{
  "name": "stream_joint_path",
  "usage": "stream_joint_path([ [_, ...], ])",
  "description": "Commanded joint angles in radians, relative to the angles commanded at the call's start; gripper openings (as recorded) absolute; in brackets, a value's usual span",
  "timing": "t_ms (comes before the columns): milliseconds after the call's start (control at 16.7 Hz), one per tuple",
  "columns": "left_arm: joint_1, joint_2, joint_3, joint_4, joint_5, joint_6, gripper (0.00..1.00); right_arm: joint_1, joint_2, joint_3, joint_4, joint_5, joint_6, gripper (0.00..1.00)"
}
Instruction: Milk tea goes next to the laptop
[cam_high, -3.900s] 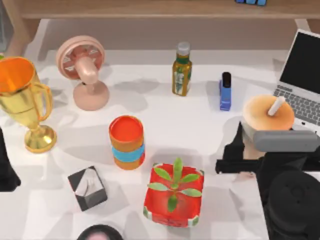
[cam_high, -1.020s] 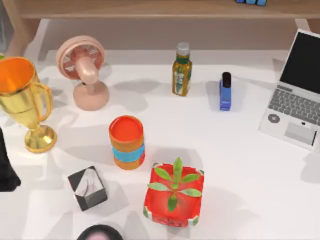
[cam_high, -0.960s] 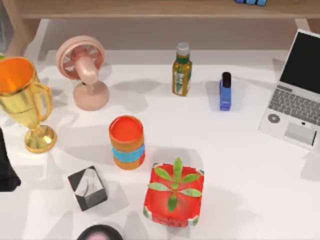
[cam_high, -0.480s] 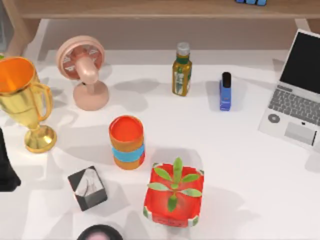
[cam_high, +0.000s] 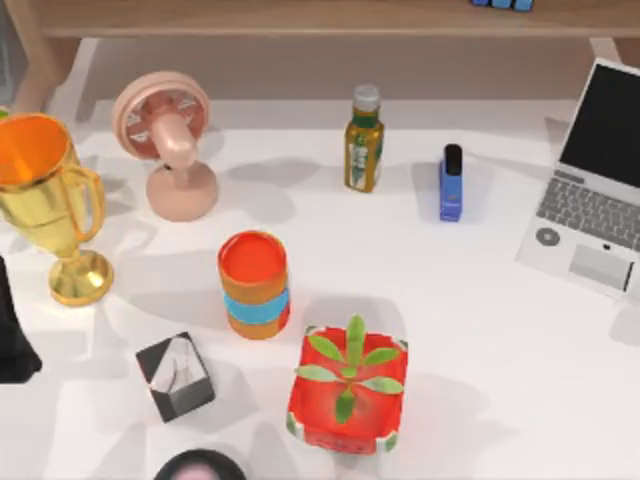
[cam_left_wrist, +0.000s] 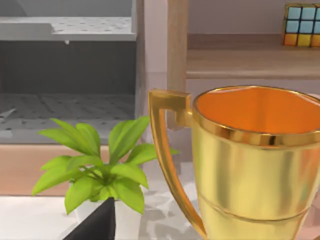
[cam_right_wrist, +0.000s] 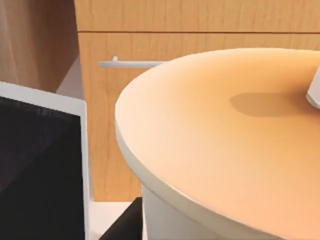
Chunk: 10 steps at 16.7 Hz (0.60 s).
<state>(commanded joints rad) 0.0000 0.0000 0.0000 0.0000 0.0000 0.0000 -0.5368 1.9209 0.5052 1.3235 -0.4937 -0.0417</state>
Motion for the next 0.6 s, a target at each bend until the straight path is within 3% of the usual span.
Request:
stream_joint_path([
  [360, 0.000, 0.000, 0.000, 0.000, 0.000, 0.000, 1.00, 0.000, 0.000, 0.000, 0.000, 0.000, 0.000, 0.98],
  [600, 0.000, 0.000, 0.000, 0.000, 0.000, 0.000, 1.00, 0.000, 0.000, 0.000, 0.000, 0.000, 0.000, 1.00],
])
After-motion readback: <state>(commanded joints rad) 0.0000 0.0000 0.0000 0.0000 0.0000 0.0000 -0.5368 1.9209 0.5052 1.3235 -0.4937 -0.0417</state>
